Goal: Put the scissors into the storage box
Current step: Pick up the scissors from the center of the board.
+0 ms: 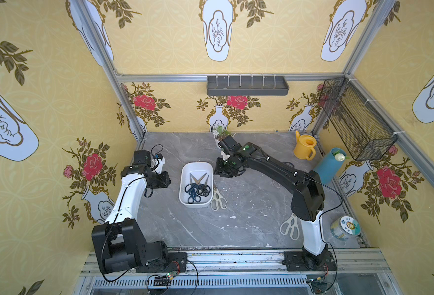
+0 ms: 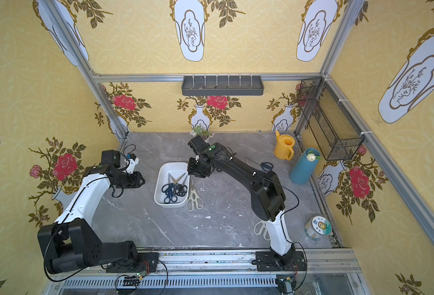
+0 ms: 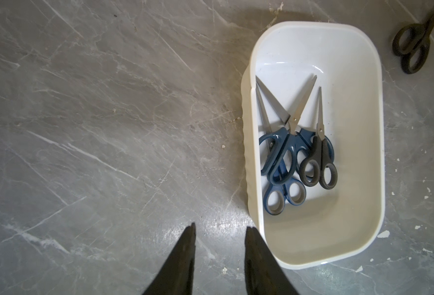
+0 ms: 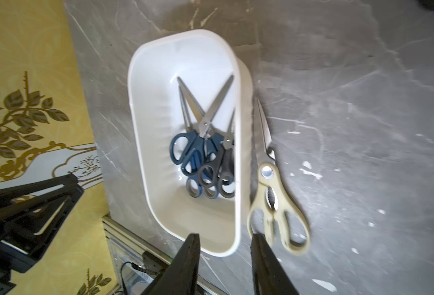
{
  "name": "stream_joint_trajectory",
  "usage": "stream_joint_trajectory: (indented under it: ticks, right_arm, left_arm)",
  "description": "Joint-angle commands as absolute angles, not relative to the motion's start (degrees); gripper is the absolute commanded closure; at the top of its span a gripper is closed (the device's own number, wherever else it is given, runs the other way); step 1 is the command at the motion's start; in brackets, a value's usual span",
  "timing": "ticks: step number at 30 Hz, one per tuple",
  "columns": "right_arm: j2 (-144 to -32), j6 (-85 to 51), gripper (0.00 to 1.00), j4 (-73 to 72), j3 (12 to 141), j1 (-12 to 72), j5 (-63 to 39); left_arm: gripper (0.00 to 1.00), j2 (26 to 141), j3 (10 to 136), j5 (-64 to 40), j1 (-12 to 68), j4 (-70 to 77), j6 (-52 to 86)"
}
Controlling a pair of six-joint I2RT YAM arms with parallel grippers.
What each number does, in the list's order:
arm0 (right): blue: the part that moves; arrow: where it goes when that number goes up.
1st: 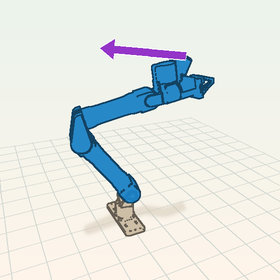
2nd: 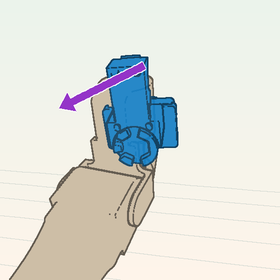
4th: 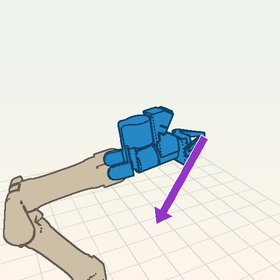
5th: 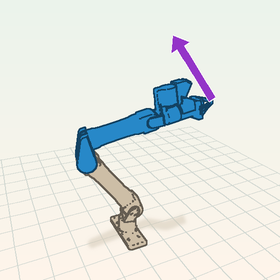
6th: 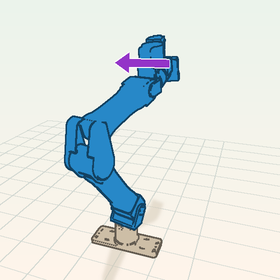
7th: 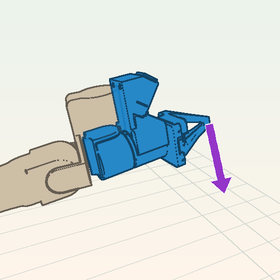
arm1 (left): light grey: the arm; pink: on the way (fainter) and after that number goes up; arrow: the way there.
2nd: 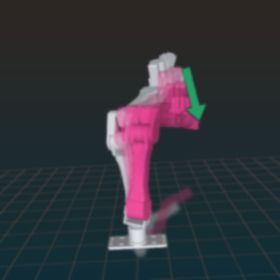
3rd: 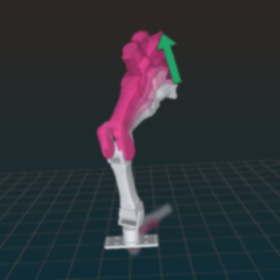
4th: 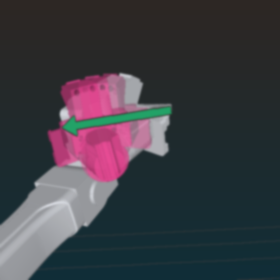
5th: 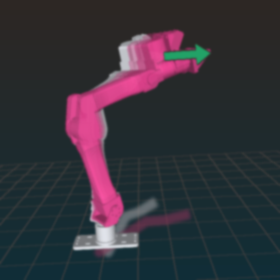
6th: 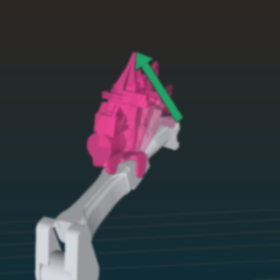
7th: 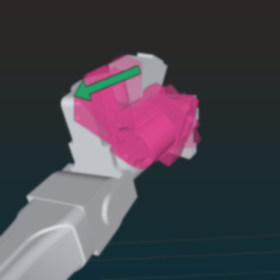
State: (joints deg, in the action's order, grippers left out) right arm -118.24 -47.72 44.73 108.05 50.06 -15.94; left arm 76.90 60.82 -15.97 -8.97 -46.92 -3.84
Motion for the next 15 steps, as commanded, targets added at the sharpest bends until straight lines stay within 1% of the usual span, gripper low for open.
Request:
stream_joint_trajectory:
  ticks: [1,6,9,13,15]
  right_arm:
    - [-120.44,-50.83,0.61,40.79,110.85,51.98,-16.28]
    - [-120.13,-50.66,0.58,50.31,111.87,53.09,-8.83]
    - [-116.2,-50.69,0.57,52.7,107.01,53.45,-5.6]
    - [-108.77,-50.06,0.58,54.08,93.95,54.75,-4.57]
    - [-107.71,-49.51,0.59,55.82,90.31,55.75,-4.58]
  left_arm:
    - [0.62,76.98,61.28,-17.96,-9.71,-48.27,-3.51]
    - [0.61,75.66,61.39,-21.33,-9.68,-52.13,-3.49]
    - [0.54,75.18,63.58,-27.75,-9.58,-56.72,0.35]
    - [0.54,74.25,66.21,-24.37,-6.99,-61.27,10.55]
    - [0.53,73.5,66.29,-22.04,-4.78,-62.62,13.0]
